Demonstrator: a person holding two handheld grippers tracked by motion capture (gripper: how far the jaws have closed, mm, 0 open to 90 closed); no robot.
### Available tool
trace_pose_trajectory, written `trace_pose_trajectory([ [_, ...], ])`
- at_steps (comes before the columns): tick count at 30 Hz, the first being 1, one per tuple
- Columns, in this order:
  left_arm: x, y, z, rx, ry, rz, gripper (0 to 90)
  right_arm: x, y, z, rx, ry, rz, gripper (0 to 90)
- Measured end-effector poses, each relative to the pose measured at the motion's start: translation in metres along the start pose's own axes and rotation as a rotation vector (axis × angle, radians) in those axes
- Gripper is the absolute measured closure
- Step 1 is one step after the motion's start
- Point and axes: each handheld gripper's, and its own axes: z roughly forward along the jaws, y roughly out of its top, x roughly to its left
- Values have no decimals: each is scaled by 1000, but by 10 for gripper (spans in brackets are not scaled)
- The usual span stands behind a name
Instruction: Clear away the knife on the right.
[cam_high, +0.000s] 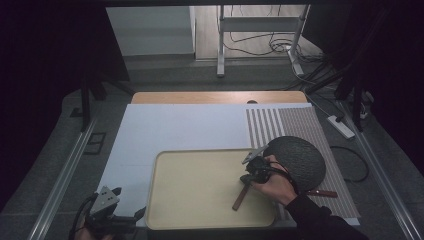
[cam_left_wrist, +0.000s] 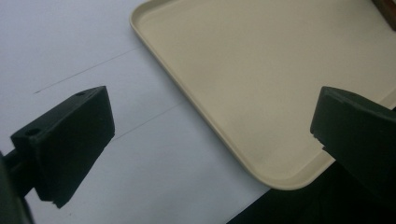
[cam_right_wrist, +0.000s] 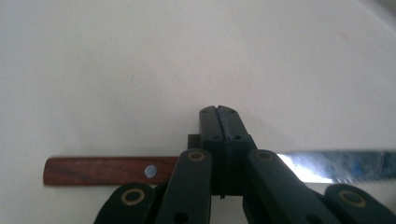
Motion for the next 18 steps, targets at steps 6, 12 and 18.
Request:
trace_pose_trajectory([
  [6, 0, 0, 0, 0, 0, 1, 0, -8, -11, -9, 18, -11, 36, 900],
  [12, 0, 0, 0, -2, -1, -1, 0, -17, -20, -18, 34, -38, 68, 900],
  [18, 0, 0, 0, -2, -1, -1, 0, -20, -23, -21, 40, -52, 73, 900],
])
